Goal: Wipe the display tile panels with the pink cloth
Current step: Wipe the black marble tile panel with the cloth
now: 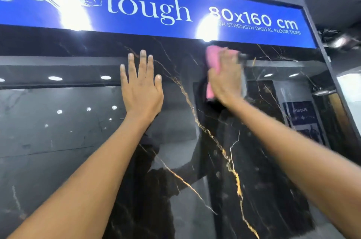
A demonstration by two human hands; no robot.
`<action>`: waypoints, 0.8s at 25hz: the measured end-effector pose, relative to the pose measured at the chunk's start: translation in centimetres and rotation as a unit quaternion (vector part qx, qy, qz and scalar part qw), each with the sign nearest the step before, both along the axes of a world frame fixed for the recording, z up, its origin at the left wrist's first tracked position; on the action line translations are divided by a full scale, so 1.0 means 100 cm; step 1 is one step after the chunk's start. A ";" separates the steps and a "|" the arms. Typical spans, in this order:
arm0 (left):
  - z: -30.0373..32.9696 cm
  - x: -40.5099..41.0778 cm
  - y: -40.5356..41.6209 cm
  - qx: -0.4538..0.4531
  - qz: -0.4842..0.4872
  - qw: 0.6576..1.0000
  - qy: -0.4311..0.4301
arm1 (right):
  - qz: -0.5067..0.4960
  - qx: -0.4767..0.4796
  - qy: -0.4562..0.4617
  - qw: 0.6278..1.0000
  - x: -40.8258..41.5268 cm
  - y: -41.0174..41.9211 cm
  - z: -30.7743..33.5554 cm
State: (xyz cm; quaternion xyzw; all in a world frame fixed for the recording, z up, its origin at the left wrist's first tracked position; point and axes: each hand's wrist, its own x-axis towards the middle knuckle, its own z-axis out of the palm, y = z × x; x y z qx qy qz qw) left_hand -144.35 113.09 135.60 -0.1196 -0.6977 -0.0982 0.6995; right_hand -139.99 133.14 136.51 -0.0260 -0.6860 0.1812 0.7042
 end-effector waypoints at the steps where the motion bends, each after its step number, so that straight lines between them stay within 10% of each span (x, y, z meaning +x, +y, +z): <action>1: -0.002 -0.003 -0.002 -0.006 -0.002 1.000 0.009 | 0.016 0.147 0.032 0.989 -0.006 -0.020 -0.020; 4: -0.006 -0.008 -0.002 -0.005 -0.025 0.999 0.045 | -0.006 0.433 0.046 0.900 -0.021 0.007 -0.040; 8: -0.004 -0.010 0.001 -0.002 -0.029 0.998 0.049 | -0.014 -0.070 0.025 0.997 0.005 0.064 0.023; 10: -0.005 -0.011 0.003 -0.002 -0.022 0.999 0.048 | -0.031 -0.121 0.007 0.992 -0.002 0.020 0.028; 15: -0.004 -0.011 0.001 0.001 -0.014 0.998 0.054 | -0.006 0.328 -0.047 0.943 -0.003 -0.011 0.033; 20: -0.005 -0.007 0.003 -0.005 -0.020 0.999 0.036 | -0.043 -0.150 -0.042 0.987 0.007 0.056 0.075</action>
